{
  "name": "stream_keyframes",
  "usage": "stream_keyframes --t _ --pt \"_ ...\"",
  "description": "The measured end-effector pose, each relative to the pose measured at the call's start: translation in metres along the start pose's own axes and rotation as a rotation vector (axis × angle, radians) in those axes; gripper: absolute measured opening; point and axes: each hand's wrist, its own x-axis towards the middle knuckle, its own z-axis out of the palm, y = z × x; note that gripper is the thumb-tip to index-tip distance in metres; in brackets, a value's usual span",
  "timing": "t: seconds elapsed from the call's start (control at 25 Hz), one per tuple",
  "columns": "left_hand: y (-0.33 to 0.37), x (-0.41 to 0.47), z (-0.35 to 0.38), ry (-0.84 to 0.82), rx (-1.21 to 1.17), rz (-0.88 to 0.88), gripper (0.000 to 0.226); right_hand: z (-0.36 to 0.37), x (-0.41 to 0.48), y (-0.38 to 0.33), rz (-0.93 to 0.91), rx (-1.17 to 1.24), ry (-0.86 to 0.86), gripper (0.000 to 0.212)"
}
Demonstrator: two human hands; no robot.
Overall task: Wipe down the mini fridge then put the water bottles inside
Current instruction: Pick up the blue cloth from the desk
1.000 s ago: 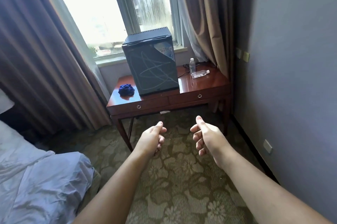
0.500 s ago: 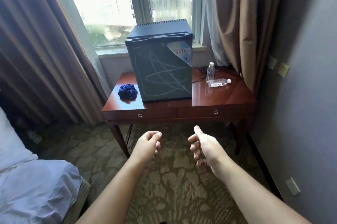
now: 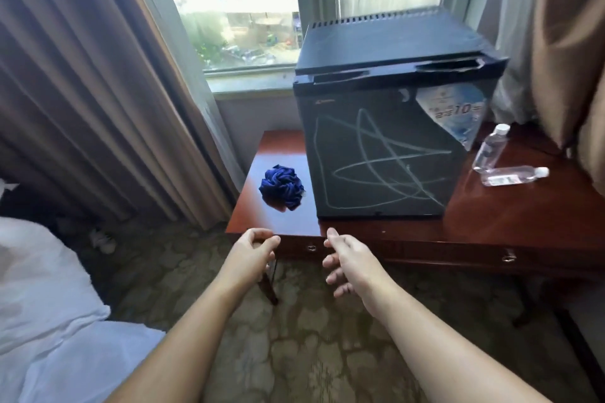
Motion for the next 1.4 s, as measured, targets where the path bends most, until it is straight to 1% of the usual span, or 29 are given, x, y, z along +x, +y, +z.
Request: stream_keyframes --t 0.12,0.28,0.4,0.48,0.56,0.64,0.72,0.76,0.88,0.92,1.0,1.04,1.08,1.16,1.2,1.24,1.32,1.4 --pt "0.004 0.062 -0.02 -0.008 0.105 0.055 0.019 0.041 0.069 -0.017 0.031 0.035 -0.051 0.041" --pt "-0.008 0.144 -0.03 -0.033 0.239 0.027 0.023 0.086 0.152 -0.018 0.097 0.024 -0.149 0.037" --pt "-0.004 0.217 -0.026 -0.024 0.425 0.063 0.031 0.106 0.217 -0.027 0.146 0.034 -0.185 0.038" --pt "0.006 0.264 -0.017 -0.061 0.558 0.121 0.036 0.111 0.259 -0.036 0.179 0.006 -0.166 0.044" --pt "0.01 0.305 -0.007 -0.141 0.676 0.202 0.041 0.115 0.301 -0.043 0.204 -0.116 -0.165 0.054" --pt "0.009 0.336 -0.005 -0.232 0.836 0.268 0.05 0.121 0.333 -0.048 0.259 -0.199 -0.155 0.062" --pt "0.008 0.367 -0.016 -0.289 0.967 0.291 0.058 0.134 0.358 -0.054 0.303 -0.202 -0.117 0.069" --pt "0.009 0.385 -0.024 -0.305 0.996 0.291 0.063 0.141 0.372 -0.058 0.309 -0.208 -0.08 0.073" --pt "0.007 0.449 -0.041 -0.349 1.006 0.281 0.083 0.159 0.427 -0.056 0.331 -0.214 0.063 0.095" --pt "0.003 0.469 -0.044 -0.377 1.023 0.269 0.09 0.163 0.443 -0.053 0.351 -0.187 0.11 0.098" --pt "-0.01 0.501 -0.045 -0.48 1.094 0.249 0.104 0.173 0.463 -0.049 0.41 -0.074 0.191 0.095" --pt "-0.017 0.516 -0.045 -0.527 1.13 0.244 0.11 0.178 0.467 -0.052 0.441 -0.007 0.213 0.089" --pt "-0.024 0.529 -0.044 -0.574 1.156 0.24 0.116 0.184 0.472 -0.051 0.473 0.042 0.218 0.082" --pt "-0.037 0.549 -0.041 -0.7 1.159 0.237 0.123 0.193 0.481 -0.046 0.531 0.102 0.225 0.075" --pt "-0.045 0.558 -0.039 -0.749 1.135 0.246 0.121 0.198 0.486 -0.042 0.548 0.116 0.242 0.073" --pt "-0.053 0.565 -0.038 -0.758 1.087 0.261 0.113 0.203 0.489 -0.037 0.554 0.13 0.259 0.071" --pt "-0.07 0.576 -0.043 -0.727 0.93 0.266 0.087 0.211 0.488 -0.03 0.573 0.16 0.278 0.067" --pt "-0.084 0.583 -0.057 -0.705 0.794 0.216 0.066 0.218 0.479 -0.029 0.588 0.179 0.263 0.064"
